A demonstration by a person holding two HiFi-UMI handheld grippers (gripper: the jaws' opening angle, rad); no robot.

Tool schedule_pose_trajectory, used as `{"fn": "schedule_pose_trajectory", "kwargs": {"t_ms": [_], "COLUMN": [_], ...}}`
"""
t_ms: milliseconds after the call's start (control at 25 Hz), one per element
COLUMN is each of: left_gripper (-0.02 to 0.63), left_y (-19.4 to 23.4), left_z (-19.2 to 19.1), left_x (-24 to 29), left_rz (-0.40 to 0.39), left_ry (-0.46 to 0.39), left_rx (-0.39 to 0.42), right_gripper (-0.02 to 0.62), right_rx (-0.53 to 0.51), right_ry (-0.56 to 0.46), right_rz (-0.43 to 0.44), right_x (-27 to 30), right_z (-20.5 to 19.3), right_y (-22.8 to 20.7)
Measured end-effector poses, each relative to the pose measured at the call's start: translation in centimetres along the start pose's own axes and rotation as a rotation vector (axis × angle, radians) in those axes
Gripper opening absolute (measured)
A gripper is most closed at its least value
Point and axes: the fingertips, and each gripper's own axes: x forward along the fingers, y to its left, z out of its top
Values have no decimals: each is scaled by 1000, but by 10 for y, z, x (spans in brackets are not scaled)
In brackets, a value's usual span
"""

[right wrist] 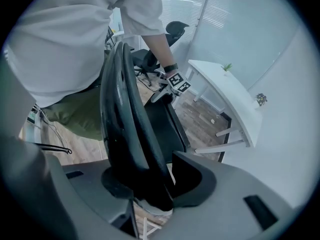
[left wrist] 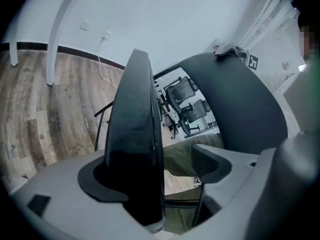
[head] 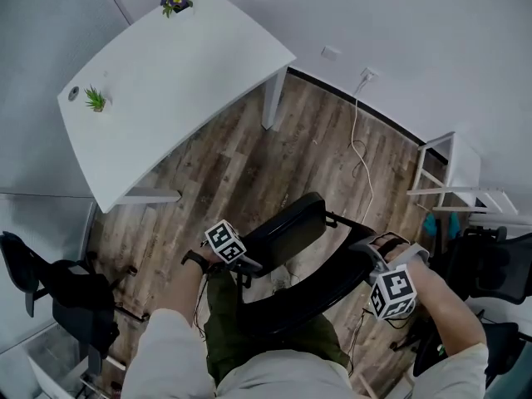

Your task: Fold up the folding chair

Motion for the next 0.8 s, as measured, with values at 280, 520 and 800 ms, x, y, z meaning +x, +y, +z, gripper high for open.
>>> {"fn": "schedule_pose_trajectory", "kwargs": {"t_ms": [280, 520, 800], "left_gripper": [419, 419, 420], "left_y": [-44, -79, -111], "left_z": [-10, -19, -34], "left_x": [22, 41, 60], "left_rz": [9, -40, -100], "left_ry": [25, 37, 78], "left_rx": [42, 44, 45], "right_gripper": [186, 186, 186], "right_rx": [37, 32, 29], "right_ry": [17, 38, 46], "right_rz": [16, 33, 30], "right_x": [-12, -21, -29], "right_z": [10, 16, 29], "right_y": [13, 26, 46]}}
